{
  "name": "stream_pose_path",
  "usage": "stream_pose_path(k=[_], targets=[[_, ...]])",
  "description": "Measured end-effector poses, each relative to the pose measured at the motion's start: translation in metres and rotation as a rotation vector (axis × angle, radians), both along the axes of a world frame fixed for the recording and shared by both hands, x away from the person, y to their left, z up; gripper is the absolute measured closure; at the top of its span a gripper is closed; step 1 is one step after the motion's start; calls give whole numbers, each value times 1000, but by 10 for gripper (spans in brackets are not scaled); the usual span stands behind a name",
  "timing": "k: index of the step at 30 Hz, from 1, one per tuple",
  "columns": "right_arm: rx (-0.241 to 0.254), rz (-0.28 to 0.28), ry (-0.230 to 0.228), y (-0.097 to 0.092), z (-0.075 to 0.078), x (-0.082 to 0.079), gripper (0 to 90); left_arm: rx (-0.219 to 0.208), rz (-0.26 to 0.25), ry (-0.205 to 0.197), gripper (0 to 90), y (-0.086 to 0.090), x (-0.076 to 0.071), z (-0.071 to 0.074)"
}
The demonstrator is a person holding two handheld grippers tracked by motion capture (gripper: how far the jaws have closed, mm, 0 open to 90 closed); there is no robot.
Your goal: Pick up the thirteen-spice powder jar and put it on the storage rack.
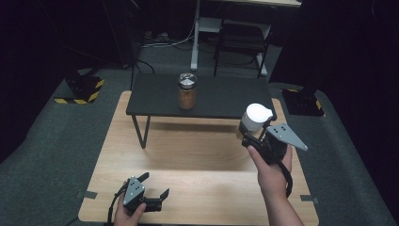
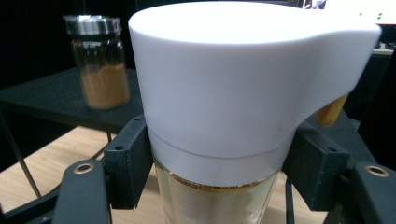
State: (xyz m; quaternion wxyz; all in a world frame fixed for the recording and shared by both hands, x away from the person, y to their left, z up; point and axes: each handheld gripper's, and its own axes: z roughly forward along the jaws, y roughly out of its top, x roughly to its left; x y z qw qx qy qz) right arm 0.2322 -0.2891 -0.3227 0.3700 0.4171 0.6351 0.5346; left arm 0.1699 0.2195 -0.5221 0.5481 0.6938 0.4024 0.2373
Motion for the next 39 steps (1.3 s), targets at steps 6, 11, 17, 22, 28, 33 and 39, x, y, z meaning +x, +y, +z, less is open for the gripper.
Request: stream_pose_path(k=[6,11,17,22,28,33,39], targets=[[24,-16,8,0,14,15,306,8,-3,4,5,-1,1,1],[21,-29,12,3,17,23,307,3,-4,7,5,0,1,1],[8,-42,22,10,21,36,307,3,-4,10,5,0,2,1],[6,-51,19,12,25,47,307,5,-6,5,5,0,1,1],[-7,-66,22,15,31,63,306,-3,-5,14,5,1,2,1],[-35,-83,24,22,34,75,307,-7,-5,13,5,1,2,1],[-51,-91,37,29,34,90,306,2,-10,10,5,1,2,1]])
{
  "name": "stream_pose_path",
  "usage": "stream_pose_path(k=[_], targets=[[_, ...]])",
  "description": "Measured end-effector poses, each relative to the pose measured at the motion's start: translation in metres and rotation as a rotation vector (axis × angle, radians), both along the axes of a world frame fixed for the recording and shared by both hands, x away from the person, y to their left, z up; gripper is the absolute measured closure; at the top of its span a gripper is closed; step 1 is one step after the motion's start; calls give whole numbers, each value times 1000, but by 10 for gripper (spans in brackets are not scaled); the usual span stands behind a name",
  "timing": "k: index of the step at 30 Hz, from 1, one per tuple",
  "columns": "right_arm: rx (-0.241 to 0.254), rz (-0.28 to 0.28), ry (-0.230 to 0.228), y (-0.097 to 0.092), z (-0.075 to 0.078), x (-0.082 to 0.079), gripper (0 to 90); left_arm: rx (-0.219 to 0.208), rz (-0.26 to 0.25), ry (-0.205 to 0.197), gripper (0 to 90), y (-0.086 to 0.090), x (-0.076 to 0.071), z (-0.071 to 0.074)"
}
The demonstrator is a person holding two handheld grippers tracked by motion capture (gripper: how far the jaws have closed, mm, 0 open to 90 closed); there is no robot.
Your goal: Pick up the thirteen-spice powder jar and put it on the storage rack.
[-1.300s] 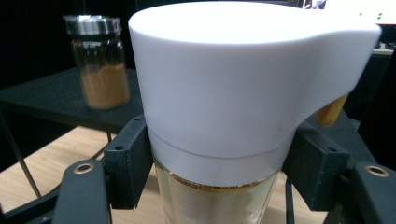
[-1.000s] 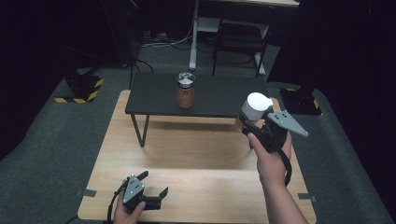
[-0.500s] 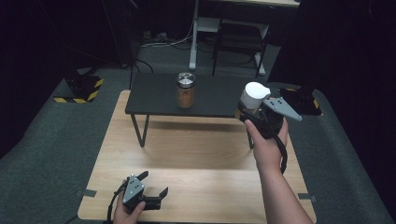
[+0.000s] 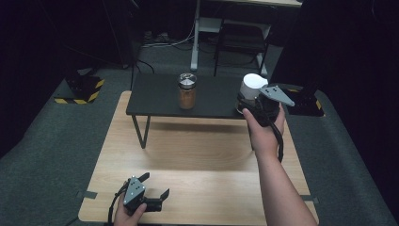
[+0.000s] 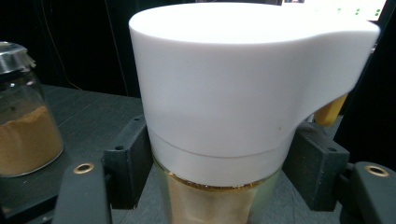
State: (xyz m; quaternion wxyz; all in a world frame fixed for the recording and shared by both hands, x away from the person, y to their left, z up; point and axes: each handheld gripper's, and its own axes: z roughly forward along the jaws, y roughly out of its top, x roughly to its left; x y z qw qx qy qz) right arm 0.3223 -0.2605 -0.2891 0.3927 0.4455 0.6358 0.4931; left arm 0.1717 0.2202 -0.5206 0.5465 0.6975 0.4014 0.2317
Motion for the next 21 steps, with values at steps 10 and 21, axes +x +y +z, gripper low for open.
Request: stream_pose_path(k=[10,21], targets=[[7,1,21,6,-1,24,306,-12,-2,3,5,2,1,-1],[20,-5,16,5,-6,33,306,-14,-4,2,5,3,0,-1]])
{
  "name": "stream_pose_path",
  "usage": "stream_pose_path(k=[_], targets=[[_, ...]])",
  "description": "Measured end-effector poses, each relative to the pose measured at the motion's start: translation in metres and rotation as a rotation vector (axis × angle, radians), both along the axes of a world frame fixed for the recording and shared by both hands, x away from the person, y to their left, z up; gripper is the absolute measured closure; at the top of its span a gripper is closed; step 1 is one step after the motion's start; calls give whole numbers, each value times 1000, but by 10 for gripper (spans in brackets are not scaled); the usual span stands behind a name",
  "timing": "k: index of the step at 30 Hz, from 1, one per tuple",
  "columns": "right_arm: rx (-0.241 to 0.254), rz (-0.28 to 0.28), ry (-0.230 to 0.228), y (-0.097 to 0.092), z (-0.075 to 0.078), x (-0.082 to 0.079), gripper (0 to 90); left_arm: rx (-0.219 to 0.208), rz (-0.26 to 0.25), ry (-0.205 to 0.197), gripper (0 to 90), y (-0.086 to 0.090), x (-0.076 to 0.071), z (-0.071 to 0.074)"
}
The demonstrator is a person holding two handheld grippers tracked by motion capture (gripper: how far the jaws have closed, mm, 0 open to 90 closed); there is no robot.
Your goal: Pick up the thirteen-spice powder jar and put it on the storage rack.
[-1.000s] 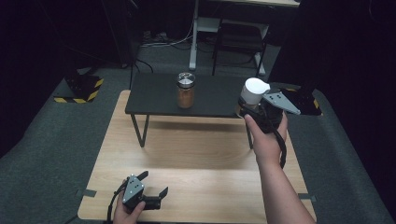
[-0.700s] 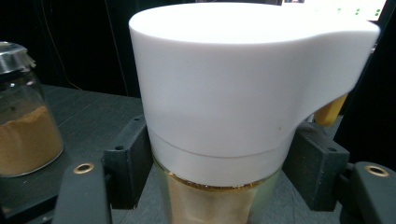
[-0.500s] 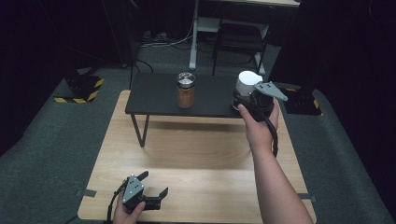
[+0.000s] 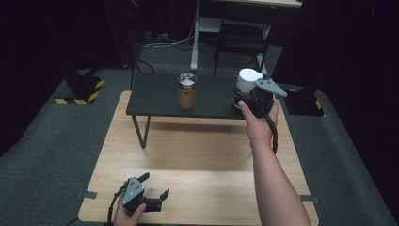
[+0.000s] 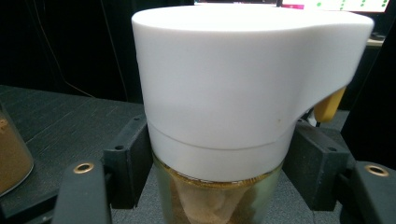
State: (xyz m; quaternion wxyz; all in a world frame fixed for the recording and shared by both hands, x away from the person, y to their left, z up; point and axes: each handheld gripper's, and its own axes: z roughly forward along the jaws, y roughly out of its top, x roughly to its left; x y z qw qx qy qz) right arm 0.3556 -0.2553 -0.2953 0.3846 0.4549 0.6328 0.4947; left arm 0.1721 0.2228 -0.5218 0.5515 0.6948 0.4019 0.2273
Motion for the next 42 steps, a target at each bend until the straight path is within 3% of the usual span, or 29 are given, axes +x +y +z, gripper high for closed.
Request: stream_pose_path(k=[13,28,32,37,39,42], targets=[[5,14,-26,-4,-8,0,305,7,-1,8,5,-1,1,2],[20,21,-18,-7,-7,1,302,3,-3,-7,5,-1,-2,0],[47,32,-10,-10,-7,3,238,0,-2,-4,5,0,-2,0],[58,34,15,-10,-7,5,85,0,0,-3,5,-1,-2,0],[46,20,6,-6,-10,3,15,-2,4,-1,5,-1,-2,0],[39,24,-4,-7,-13,2,0,-7,4,-1,5,-1,-2,-1]])
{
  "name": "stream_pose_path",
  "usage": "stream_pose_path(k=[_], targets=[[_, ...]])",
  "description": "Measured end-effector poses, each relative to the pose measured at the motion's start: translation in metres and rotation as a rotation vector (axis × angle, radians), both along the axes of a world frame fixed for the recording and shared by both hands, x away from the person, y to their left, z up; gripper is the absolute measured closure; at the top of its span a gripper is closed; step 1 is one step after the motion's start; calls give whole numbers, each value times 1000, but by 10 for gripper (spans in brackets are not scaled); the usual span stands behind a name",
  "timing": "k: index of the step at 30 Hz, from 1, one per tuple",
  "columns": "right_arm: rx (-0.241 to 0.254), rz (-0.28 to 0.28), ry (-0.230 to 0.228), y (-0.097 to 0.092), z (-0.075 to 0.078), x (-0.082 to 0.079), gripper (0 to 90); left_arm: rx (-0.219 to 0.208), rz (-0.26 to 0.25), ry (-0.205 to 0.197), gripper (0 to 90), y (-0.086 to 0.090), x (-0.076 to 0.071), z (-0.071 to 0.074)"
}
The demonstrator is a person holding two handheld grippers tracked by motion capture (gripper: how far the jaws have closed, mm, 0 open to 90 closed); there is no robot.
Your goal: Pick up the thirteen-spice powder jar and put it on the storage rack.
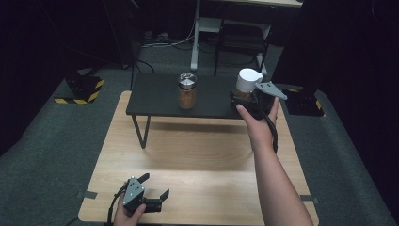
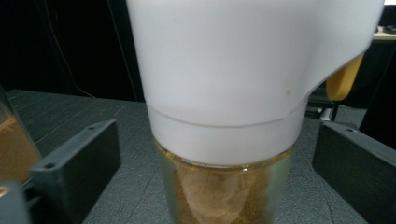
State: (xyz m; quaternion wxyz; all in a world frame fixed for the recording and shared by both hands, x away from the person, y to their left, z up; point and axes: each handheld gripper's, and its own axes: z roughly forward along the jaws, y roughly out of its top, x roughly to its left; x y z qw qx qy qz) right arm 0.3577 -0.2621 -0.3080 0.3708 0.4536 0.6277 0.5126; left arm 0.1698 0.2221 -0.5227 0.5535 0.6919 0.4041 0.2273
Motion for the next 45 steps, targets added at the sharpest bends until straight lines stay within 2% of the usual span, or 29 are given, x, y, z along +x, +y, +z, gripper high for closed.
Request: stream_pose_path(k=[5,8,11,19,27,41,45], targets=[[13,13,-8,-4,-3,-3,0,1,-3,3,5,0,0,0],[17,22,-22,-8,-4,-7,0,-15,-3,4,5,2,1,-1],[2,33,-34,-11,-5,-10,0,-10,-2,6,5,1,1,0],[13,49,-51,-21,-11,-23,0,-2,-7,-2,5,1,0,0],[31,74,-72,-31,-17,-38,0,-2,-9,-5,5,1,-1,-1],[26,120,-108,-42,-29,-68,0,-1,-10,0,5,0,0,0],[18,135,-111,-45,-38,-78,0,0,-10,-1,5,0,0,0]])
